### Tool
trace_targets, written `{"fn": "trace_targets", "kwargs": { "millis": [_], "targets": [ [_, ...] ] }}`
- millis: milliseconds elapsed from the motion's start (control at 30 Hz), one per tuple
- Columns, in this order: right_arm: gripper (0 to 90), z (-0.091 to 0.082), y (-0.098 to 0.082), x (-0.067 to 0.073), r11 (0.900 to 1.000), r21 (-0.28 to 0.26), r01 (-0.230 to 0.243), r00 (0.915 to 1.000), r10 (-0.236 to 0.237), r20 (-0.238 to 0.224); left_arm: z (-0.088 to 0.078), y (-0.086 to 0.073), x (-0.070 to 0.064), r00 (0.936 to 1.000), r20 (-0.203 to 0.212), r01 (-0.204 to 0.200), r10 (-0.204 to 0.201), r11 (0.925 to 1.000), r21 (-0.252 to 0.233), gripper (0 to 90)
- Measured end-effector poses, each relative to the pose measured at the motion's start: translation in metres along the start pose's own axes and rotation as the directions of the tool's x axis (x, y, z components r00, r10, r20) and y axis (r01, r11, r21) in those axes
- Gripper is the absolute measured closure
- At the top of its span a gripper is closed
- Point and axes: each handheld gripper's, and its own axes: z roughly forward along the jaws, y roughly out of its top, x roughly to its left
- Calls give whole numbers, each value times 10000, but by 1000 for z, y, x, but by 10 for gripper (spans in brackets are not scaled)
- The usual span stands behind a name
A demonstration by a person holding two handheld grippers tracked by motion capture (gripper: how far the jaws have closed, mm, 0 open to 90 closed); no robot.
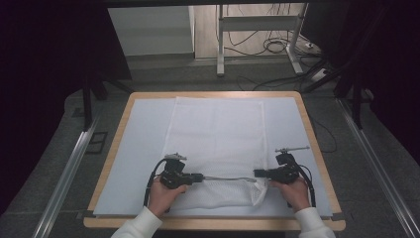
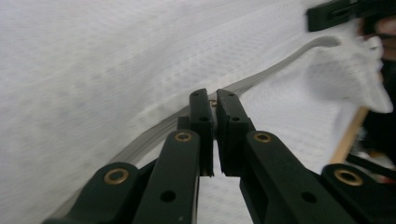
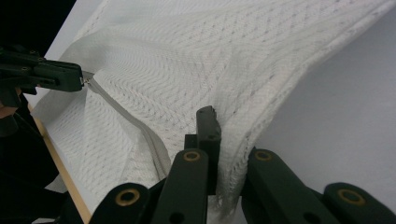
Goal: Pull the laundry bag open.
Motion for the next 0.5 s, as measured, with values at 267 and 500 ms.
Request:
{"fn": "trace_targets", "kwargs": {
  "millis": [267,500],
  "targets": [
    [881,0,0,-1,10000,-20,-8,10000,9,76,-14,-6,13,9994,-118,307,-310,9993,-209,866],
    [881,0,0,-1,10000,-10,26,10000,-26,86,-23,-11,19,9986,-316,417,-423,9989,-203,866]
  ]
}}
